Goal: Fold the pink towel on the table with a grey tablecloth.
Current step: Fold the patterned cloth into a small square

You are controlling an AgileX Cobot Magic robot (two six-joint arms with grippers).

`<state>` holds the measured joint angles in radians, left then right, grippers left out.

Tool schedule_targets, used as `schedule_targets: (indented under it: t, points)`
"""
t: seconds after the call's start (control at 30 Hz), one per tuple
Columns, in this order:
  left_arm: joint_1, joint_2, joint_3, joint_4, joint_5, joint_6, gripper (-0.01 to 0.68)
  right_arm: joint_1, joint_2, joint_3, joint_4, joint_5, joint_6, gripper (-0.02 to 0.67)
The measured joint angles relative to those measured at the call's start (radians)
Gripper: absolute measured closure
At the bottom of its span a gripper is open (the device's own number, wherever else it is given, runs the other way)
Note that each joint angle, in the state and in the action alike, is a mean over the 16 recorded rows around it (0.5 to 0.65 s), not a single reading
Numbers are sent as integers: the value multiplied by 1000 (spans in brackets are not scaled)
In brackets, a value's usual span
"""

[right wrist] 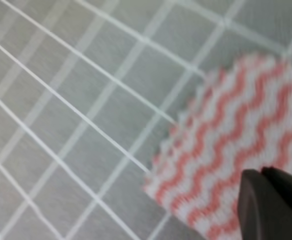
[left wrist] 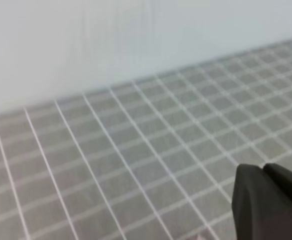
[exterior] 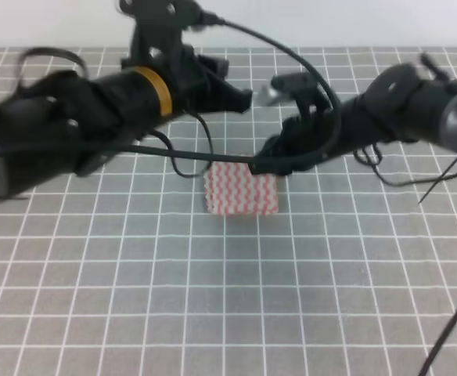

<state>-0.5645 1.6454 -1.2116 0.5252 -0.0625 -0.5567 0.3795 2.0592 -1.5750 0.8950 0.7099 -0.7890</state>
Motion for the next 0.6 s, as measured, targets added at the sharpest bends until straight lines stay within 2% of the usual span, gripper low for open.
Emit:
schedule_targets:
  t: [0.27, 0.6]
  points:
    - [0, -162, 93, 40, 9, -7, 673, 0, -142, 30, 104, -21, -112, 665]
    - [-1, -411, 341, 56, -1, -72, 673, -1, -340, 189, 295, -103, -340, 665]
